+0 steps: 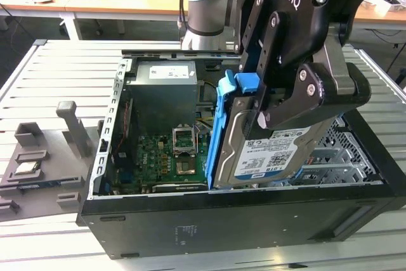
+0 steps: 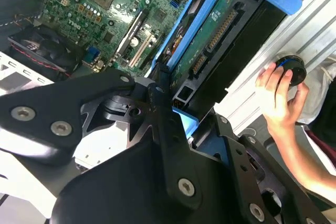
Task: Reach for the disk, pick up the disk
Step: 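Pick up the disk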
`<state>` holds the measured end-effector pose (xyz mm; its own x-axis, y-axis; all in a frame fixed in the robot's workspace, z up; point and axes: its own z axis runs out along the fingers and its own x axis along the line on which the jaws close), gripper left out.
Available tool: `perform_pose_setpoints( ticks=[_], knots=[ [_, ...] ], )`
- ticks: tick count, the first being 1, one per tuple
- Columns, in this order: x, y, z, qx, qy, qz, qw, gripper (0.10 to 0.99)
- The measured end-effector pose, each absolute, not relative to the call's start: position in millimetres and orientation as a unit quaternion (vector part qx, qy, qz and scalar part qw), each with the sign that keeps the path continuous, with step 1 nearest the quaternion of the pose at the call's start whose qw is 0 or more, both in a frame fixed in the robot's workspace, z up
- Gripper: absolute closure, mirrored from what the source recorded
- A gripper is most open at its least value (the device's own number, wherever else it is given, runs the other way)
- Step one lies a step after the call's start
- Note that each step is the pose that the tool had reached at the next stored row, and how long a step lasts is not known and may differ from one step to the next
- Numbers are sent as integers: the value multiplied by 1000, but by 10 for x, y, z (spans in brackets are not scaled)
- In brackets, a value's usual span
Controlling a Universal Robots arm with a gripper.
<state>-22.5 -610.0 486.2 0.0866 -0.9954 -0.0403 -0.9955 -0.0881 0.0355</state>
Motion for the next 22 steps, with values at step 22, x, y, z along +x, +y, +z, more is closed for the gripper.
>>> perform_pose_setpoints(
  ticks=[22],
  knots=[
    [19,-5920,4854,-737,675,27,0,718]
  ],
)
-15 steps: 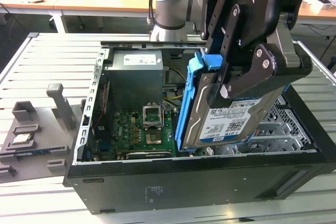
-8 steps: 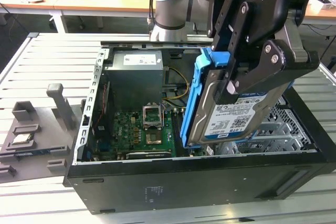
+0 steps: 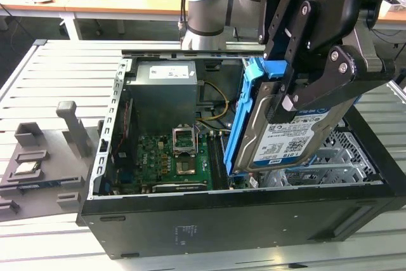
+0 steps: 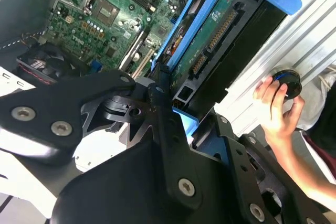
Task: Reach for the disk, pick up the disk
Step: 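Pick up the disk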
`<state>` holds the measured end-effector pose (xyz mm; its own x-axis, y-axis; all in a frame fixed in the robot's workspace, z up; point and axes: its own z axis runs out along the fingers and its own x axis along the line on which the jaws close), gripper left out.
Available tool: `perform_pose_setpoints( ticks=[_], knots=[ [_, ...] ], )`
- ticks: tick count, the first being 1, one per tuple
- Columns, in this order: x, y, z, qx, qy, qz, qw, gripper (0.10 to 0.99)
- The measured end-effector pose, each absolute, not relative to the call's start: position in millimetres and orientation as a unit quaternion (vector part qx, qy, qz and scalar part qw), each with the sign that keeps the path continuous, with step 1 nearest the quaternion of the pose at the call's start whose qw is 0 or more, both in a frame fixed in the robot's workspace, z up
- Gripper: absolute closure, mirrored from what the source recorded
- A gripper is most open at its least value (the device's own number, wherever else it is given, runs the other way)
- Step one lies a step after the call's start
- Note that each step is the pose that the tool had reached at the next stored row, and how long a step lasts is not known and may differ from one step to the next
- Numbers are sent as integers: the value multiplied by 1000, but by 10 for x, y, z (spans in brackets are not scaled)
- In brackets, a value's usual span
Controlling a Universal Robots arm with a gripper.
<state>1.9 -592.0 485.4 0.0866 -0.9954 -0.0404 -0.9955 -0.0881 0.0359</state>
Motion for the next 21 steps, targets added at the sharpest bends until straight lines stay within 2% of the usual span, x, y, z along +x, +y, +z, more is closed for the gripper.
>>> perform_pose_setpoints(
  ticks=[21],
  knots=[
    [365,-5768,4830,-737,675,28,0,718]
  ],
)
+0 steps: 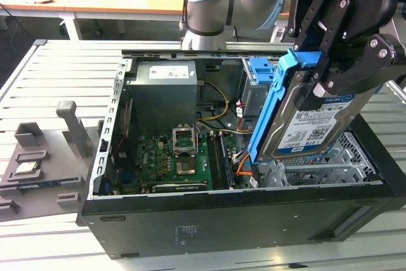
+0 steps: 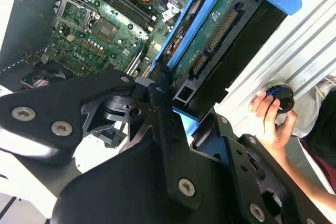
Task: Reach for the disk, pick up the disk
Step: 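Pick up the disk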
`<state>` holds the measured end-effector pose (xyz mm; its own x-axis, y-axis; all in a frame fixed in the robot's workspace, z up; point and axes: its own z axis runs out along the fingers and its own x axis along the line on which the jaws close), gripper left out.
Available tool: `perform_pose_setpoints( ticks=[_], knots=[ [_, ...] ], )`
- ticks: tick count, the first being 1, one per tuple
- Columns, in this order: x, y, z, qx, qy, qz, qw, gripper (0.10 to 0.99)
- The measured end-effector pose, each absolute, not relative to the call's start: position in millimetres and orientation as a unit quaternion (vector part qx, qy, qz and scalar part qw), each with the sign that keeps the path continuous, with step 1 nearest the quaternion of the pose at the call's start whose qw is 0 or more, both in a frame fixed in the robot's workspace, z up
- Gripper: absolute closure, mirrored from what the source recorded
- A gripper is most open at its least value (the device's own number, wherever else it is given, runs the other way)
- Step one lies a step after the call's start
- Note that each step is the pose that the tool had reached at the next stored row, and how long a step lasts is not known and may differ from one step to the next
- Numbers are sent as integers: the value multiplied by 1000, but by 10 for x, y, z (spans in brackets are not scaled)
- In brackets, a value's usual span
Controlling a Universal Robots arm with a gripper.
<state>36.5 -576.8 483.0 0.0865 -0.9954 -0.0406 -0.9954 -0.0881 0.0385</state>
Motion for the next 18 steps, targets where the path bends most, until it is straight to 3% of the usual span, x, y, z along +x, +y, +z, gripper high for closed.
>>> perform_pose_setpoints(
  ticks=[18],
  knots=[
    [637,-5703,4742,724,-689,-29,1,718]
  ],
)
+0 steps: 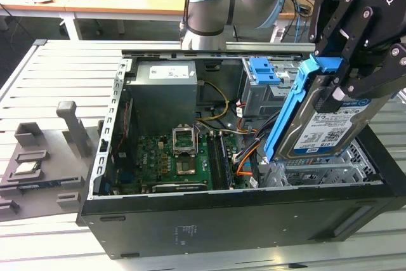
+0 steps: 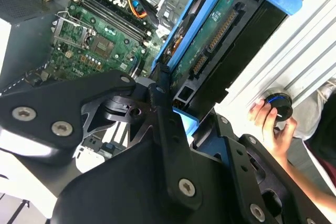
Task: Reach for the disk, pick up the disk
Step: 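Pick up the disk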
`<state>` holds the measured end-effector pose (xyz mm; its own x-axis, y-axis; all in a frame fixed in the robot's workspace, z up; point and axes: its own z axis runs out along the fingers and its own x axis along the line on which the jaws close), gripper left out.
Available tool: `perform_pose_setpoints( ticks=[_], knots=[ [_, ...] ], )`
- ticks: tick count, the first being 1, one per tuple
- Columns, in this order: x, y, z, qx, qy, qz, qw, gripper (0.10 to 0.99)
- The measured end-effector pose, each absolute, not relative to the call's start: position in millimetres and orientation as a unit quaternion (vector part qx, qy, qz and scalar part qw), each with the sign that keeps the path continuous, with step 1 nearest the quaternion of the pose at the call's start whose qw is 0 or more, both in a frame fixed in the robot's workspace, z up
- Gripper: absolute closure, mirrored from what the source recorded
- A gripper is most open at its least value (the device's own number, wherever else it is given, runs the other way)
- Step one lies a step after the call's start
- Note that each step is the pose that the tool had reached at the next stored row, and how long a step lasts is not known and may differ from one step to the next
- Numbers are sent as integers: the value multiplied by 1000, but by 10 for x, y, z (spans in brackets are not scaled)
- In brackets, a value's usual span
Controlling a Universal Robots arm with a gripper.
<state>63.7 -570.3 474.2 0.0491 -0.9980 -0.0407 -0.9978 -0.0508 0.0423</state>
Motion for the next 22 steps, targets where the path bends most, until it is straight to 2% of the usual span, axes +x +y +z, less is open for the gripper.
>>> perform_pose_setpoints(
  ticks=[22],
  knots=[
    [848,-5658,4701,724,-689,-30,1,718]
  ],
)
